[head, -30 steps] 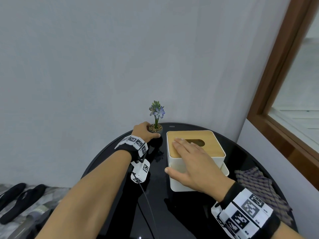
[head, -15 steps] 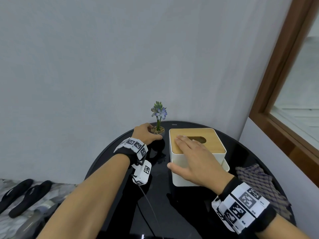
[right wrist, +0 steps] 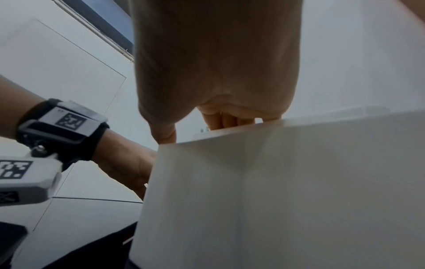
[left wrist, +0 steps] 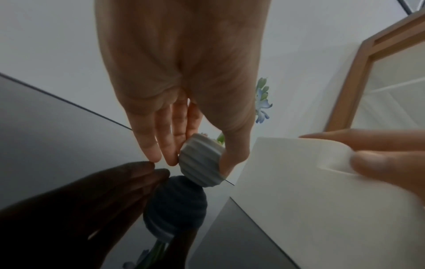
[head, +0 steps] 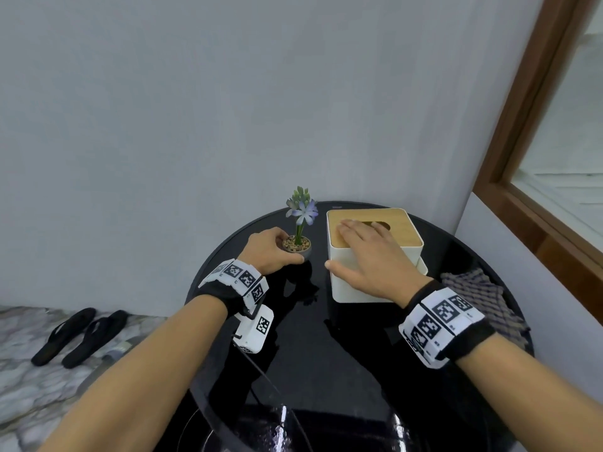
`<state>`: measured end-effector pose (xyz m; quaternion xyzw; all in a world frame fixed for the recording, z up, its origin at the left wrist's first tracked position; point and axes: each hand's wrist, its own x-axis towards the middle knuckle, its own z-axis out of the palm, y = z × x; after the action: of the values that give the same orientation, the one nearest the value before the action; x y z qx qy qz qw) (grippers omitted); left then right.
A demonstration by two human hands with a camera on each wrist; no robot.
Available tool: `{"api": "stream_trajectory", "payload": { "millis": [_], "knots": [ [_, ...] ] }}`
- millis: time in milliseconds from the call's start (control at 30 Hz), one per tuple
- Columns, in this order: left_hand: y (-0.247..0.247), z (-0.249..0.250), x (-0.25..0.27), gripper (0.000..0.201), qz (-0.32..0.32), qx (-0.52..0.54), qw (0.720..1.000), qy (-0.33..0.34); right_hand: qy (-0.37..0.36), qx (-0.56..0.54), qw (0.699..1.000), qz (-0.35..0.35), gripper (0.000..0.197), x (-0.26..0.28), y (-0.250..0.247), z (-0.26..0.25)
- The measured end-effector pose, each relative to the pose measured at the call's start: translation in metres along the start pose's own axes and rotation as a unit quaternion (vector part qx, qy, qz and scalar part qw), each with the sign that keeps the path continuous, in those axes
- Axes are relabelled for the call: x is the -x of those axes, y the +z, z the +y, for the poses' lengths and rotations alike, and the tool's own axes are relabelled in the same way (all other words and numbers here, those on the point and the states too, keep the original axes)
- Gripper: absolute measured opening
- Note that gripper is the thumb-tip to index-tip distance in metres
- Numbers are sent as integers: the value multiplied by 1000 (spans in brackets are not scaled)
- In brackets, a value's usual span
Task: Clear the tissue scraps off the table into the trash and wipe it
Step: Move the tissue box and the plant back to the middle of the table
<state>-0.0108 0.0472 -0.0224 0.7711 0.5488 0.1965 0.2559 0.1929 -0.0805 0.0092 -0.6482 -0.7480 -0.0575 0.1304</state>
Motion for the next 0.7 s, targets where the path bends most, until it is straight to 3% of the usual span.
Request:
{"api": "stream_trajectory", "payload": {
  "millis": [700],
  "knots": [
    [5,9,38,68,-11,-2,1000,-12,24,-22,999,7,72,20,-1,2]
  ]
}}
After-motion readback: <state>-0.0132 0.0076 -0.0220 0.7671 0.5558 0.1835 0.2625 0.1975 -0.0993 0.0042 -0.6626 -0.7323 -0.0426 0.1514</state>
